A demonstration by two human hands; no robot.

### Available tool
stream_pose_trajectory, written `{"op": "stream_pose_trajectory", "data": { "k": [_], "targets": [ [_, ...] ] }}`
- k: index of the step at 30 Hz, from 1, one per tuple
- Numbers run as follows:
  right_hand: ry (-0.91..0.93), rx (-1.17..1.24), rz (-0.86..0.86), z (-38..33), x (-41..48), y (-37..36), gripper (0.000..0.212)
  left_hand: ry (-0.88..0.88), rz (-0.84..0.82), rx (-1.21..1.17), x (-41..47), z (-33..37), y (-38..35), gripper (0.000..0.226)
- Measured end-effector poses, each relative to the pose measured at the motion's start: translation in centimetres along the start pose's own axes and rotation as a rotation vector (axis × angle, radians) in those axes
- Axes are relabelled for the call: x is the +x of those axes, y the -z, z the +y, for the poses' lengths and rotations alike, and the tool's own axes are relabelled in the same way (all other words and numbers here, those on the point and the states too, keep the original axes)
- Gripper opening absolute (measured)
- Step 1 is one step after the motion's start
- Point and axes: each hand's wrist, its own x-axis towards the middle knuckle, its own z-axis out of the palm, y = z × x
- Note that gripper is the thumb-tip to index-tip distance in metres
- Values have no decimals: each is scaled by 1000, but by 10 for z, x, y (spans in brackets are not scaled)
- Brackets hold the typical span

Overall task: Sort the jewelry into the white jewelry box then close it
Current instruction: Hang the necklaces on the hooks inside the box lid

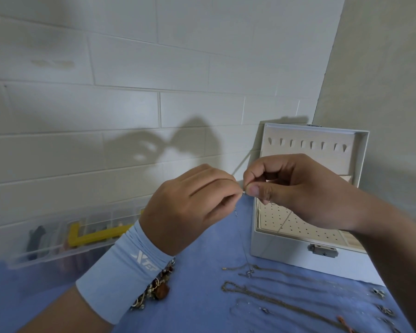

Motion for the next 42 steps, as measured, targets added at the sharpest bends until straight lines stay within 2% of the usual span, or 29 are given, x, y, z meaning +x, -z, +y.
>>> {"op": "stream_pose_trajectory", "data": {
  "k": [18, 30, 36, 38, 42],
  "targets": [
    [-75, 2, 15, -2, -1, -2, 5, 30, -1, -29, -1, 0, 0, 14],
    [-65, -50, -58, -10, -4, -3, 12, 254, 38, -242, 8, 11, 3, 9],
    [-82, -49, -89, -11, -5, -3, 18, 467, 63, -379, 8, 9, 3, 6],
    [-100, -33, -77, -10, -3, -2, 16, 675, 83, -546, 9, 11, 1, 6],
    [-107, 7, 26, -5, 1, -2, 14, 1125, 114, -1052, 17, 11, -1, 12]
  ]
}}
